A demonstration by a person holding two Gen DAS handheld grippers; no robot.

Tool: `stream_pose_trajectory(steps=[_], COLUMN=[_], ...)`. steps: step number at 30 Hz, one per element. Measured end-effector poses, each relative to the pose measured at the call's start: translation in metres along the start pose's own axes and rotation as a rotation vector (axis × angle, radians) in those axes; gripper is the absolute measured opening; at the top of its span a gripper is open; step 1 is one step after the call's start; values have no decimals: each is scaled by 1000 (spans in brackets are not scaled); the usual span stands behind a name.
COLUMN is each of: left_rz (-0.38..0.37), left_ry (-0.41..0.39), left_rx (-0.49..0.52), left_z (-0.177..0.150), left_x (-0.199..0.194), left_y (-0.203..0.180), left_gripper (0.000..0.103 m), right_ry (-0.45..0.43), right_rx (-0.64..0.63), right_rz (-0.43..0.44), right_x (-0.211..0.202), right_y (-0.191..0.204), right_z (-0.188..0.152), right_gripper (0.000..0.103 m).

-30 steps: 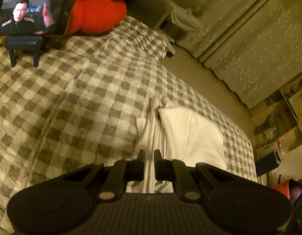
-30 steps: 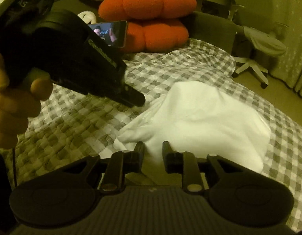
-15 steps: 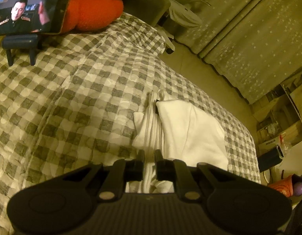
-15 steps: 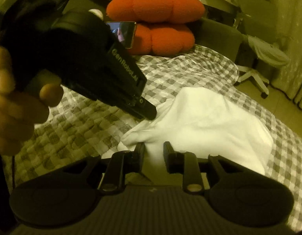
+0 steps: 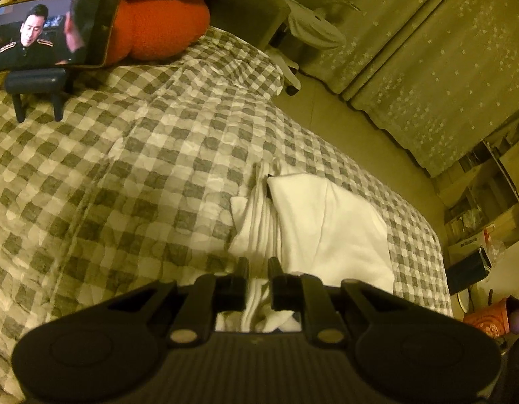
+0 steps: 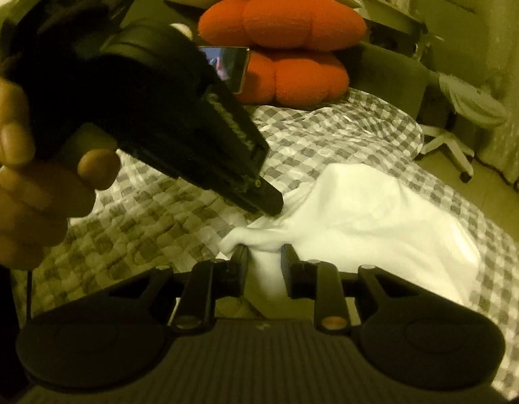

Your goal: Fold clothes

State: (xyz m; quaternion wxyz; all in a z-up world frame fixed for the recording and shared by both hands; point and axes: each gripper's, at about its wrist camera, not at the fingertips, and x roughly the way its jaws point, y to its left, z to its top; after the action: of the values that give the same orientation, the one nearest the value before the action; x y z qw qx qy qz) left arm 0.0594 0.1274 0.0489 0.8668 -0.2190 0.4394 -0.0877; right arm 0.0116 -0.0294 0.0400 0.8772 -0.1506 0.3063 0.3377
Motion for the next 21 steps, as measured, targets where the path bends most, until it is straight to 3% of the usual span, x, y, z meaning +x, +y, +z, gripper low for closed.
stream_pose_trajectory(steps=[5, 11, 18, 21], left_rz=[6, 13, -13, -12], left_ry=[5, -8, -67, -93], left_rx=[8, 15, 114, 159], left_z=[-1, -1, -7, -9], left_x=[1, -2, -10, -10], left_y=[-1, -1, -24, -33], left_gripper=[12, 15, 20, 22], right_ry=[2, -19, 107, 142], right_rx=[-1, 68, 187, 222], right_rz=[5, 36, -92, -89], right_x=[-2, -40, -47, -37], right_y=[-1, -29, -75, -80], right_z=[1, 8, -8, -14], right_gripper=[27, 25, 25, 25])
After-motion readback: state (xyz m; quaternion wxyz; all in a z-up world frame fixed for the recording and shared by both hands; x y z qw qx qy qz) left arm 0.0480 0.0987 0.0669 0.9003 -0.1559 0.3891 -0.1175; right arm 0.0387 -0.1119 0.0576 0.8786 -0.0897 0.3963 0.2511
